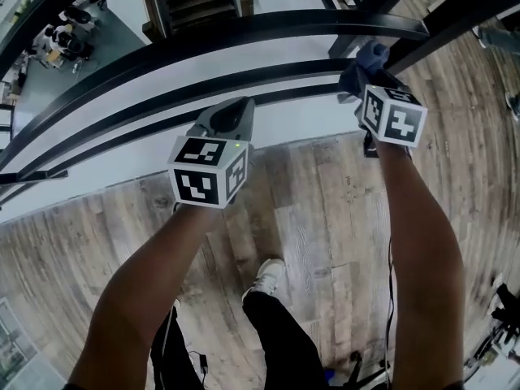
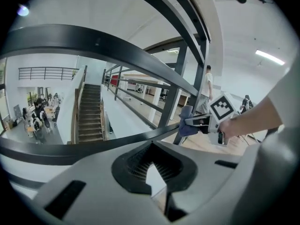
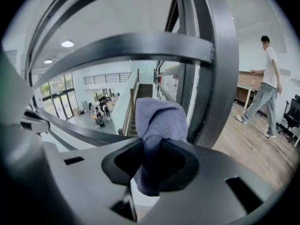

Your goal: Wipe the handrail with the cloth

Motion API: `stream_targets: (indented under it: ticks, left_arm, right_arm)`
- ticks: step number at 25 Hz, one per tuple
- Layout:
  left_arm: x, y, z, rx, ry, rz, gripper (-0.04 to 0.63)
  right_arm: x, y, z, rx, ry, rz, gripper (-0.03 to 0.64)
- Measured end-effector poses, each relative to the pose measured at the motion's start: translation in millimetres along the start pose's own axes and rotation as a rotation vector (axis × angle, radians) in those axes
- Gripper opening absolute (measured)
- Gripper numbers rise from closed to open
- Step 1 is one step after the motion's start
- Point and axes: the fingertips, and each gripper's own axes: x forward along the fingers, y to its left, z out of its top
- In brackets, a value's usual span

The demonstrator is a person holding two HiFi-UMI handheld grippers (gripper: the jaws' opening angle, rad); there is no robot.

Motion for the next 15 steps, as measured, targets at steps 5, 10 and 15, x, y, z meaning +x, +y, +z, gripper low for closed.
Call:
stream_targets:
  ticks: [5, 10, 15]
  left_arm:
    - [-46, 50, -32, 0.019, -0.006, 0.054, -0.002]
    - [-111, 118, -75, -0.050, -0.047, 0.111, -0.002]
    - [-191, 218, -130, -0.073, -0.073, 0.187, -0.002]
  right_arm:
    - [-29, 102, -9, -0.118, -0.179, 0.131, 0.097]
    - [-41, 241, -32, -0.141, -0.206, 0.272, 0.097]
    - [-25, 395, -57, -0.160, -0.190, 0.375, 0.097]
